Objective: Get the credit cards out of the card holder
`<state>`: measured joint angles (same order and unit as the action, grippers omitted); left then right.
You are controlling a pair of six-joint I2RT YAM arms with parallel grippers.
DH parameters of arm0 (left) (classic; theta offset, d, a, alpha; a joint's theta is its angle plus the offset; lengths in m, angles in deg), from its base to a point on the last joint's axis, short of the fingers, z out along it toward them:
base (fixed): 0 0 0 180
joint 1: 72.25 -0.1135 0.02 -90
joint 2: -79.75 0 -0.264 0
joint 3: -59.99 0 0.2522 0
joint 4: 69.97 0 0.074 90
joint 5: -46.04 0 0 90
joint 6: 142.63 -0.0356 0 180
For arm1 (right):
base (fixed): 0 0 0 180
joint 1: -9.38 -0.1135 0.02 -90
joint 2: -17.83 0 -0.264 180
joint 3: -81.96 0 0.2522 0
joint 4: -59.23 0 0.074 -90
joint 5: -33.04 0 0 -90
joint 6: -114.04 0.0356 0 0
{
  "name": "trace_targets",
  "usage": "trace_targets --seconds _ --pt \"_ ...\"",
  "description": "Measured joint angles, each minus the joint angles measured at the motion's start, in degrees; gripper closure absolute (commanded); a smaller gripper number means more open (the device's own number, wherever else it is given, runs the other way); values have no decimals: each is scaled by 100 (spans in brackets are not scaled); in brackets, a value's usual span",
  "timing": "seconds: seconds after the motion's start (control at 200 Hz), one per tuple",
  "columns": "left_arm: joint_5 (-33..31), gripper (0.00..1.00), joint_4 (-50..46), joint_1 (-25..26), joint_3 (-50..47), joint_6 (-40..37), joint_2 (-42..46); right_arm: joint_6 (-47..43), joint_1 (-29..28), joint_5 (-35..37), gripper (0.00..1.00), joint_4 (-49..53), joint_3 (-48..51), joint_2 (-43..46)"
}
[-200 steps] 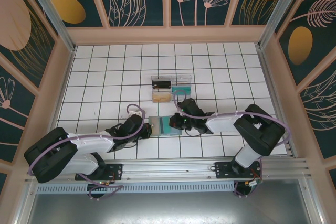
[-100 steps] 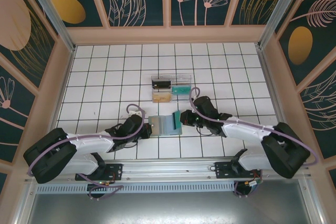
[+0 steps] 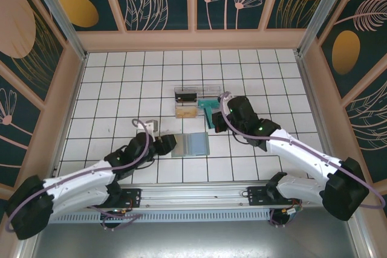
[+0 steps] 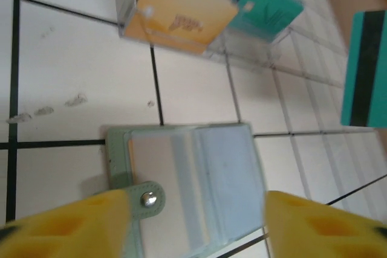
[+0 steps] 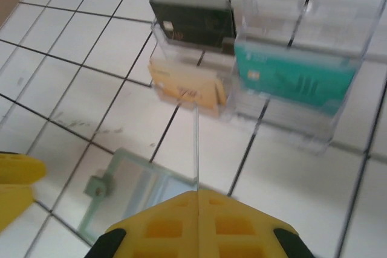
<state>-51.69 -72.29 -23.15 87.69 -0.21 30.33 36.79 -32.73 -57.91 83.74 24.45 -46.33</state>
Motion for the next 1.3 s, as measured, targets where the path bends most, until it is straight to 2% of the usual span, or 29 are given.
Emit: trace_targets --seconds 0.03,0.05,0.22,0.375,0.691,0.871,1.296 --pt "-59 3 -15 0 -57 7 192 -310 -9 92 100 35 -81 -4" --pt "-98 1 -33 0 -105 31 328 -509 -20 160 100 66 -136 -13" --pt "-463 1 -306 0 -518 94 1410 -2286 -216 645 100 162 -540 -238" --pt "-660 1 -581 0 -791 136 2157 -3901 -372 1056 100 227 -887 -807" --pt "-802 1 -896 0 -1019 208 2743 -6638 -496 1742 100 138 -1032 -1722" --pt "-804 1 -968 0 -1045 210 2743 -7399 -358 1773 100 -144 -1054 -2022" --pt "-826 1 -1062 0 -1062 208 2806 -7696 -136 1478 100 -269 -1508 -2581"
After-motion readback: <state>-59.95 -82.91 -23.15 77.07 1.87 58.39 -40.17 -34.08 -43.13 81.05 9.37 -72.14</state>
